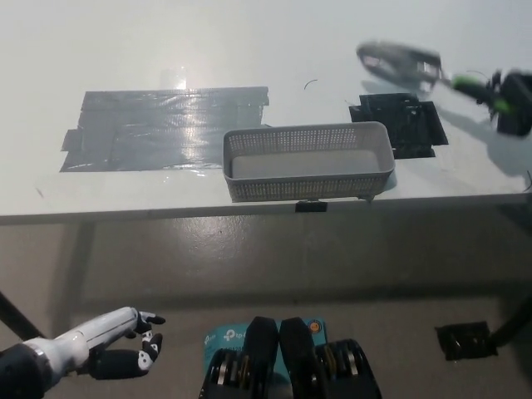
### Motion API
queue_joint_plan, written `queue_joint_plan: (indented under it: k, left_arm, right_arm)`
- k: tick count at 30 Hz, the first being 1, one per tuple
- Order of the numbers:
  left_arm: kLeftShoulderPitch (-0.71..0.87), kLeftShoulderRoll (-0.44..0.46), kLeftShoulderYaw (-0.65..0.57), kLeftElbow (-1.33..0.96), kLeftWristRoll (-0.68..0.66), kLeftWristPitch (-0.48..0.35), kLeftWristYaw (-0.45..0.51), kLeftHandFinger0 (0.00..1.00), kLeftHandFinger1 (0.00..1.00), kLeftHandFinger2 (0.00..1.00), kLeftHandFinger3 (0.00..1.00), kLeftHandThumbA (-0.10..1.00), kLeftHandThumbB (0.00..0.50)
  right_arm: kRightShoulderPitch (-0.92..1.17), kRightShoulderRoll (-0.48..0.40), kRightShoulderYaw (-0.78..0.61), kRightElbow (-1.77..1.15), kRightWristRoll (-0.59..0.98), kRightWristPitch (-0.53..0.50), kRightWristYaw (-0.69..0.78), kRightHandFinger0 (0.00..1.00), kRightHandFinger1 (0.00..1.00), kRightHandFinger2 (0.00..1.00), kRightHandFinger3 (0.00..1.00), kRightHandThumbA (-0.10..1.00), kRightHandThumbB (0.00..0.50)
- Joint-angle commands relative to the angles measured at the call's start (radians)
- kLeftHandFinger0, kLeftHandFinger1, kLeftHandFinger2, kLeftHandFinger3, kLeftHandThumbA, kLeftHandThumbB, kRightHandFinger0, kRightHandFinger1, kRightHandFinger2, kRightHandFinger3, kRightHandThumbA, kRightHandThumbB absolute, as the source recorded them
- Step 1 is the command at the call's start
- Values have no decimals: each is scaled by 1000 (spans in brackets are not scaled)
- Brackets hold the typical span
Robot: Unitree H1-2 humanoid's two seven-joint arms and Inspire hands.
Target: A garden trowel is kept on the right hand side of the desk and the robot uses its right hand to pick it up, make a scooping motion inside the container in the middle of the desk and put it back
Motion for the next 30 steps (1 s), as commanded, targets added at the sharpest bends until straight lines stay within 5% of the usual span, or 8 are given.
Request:
queue_joint_plan:
  k: [1,3,4,9,15,18,25,30]
  left_arm:
    - [5,29,6,-25,-18,15,-67,1000,982,1000,1000,1000,16]
    - [9,25,9,-30,-9,15,-78,1000,990,1000,1000,1000,13]
    - [12,22,12,-29,-8,15,-77,1000,997,1000,1000,1000,18]
    - [23,23,11,-24,-27,15,-63,1000,988,1000,1000,1000,9]
    - [27,34,7,-31,-33,15,-68,1000,985,1000,1000,1000,0]
    - [25,36,7,-23,-39,15,-59,1000,996,1000,1000,1000,8]
    - [23,40,7,-16,-31,15,-64,1000,1000,1000,1000,1000,0]
    - [18,41,10,-16,-23,15,-73,1000,1000,1000,1000,1000,0]
  right_arm:
    - [-104,-48,-29,-71,31,101,113,0,219,539,598,-100,0]
    - [-126,-54,-11,-86,-3,188,157,0,179,448,624,-100,0]
    - [-124,-59,-19,-104,7,197,168,0,137,399,397,-100,0]
    - [-112,-91,-37,-130,78,160,247,0,338,592,1,-100,6]
    - [-95,-160,-18,-199,209,35,484,0,65,316,0,-100,143]
    - [-76,-162,-2,-281,215,108,552,0,33,257,8,-100,153]
    - [6,-199,27,-500,262,74,646,0,223,419,189,-100,192]
    - [39,-235,37,-595,285,71,696,0,256,373,136,-100,238]
